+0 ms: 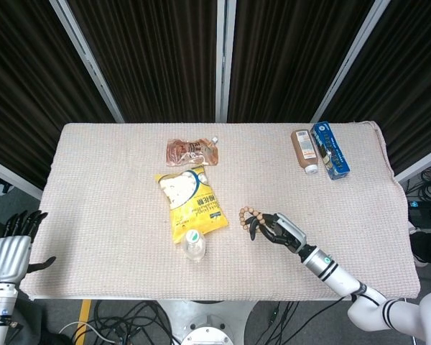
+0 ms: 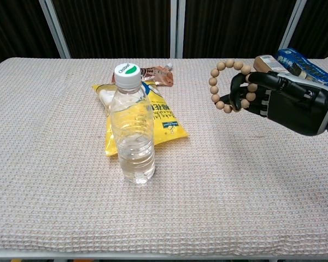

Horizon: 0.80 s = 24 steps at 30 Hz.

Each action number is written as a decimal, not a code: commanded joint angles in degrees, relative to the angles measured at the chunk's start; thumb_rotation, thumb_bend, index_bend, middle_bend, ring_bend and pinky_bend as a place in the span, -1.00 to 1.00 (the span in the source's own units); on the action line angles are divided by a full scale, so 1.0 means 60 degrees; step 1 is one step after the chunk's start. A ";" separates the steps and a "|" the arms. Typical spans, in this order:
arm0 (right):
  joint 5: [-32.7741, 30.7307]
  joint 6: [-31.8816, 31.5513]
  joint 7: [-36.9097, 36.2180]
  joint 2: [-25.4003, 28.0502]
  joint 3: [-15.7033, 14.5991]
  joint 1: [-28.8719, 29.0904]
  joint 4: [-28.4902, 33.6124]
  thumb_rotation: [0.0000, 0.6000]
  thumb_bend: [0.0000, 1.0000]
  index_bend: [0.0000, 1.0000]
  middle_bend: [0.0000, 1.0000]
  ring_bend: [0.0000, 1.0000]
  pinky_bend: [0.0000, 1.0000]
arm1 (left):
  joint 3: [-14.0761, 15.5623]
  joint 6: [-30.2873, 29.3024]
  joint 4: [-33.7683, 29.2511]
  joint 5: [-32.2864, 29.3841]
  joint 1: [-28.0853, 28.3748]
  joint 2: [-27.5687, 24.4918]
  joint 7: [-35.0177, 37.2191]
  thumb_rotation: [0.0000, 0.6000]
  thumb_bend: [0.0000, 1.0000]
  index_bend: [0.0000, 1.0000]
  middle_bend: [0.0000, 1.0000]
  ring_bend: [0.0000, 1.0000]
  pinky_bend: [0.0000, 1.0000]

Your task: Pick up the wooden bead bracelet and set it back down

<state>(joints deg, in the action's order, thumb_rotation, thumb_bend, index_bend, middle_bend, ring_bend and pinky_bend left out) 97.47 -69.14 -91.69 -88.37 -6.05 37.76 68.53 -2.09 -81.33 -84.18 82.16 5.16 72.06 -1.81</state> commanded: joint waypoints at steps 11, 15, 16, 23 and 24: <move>-0.0083 0.0145 0.0420 -0.0101 0.0039 0.0048 -0.0069 0.26 0.70 0.01 0.15 -0.49 -1.00 | -0.0001 0.0078 0.0006 -0.0085 0.0011 0.0005 -0.0003 1.00 -1.00 -0.74 -0.83 -1.00 -1.00; -0.0052 0.0221 0.0473 -0.0135 -0.0002 0.0082 -0.0121 0.29 0.50 -0.01 0.15 -0.49 -1.00 | 0.0002 0.0112 -0.0007 -0.0110 0.0019 -0.0002 -0.0018 1.00 -1.00 -0.74 -0.83 -1.00 -1.00; -0.0049 0.0245 0.0479 -0.0147 -0.0010 0.0093 -0.0140 0.32 0.49 -0.01 0.15 -0.49 -1.00 | 0.0003 0.0129 -0.0011 -0.0122 0.0023 -0.0007 -0.0025 1.00 -1.00 -0.74 -0.83 -1.00 -1.00; 0.0025 0.0205 0.0581 -0.0234 -0.0030 0.0127 -0.0246 0.91 0.44 -0.03 0.15 -0.49 -1.00 | 0.0006 0.0175 -0.0010 -0.0159 0.0031 -0.0008 -0.0025 1.00 -1.00 -0.74 -0.83 -1.00 -1.00; 0.0043 0.0183 0.0545 -0.0246 -0.0038 0.0130 -0.0258 0.96 0.47 -0.03 0.15 -0.49 -1.00 | 0.0009 0.0185 -0.0018 -0.0164 0.0034 -0.0011 -0.0033 1.00 -1.00 -0.74 -0.83 -1.00 -1.00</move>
<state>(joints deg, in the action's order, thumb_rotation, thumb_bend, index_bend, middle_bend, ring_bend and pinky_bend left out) 97.66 -67.96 -88.30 -89.78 -6.25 38.52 67.05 -2.05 -80.25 -84.26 81.19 5.35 71.99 -1.98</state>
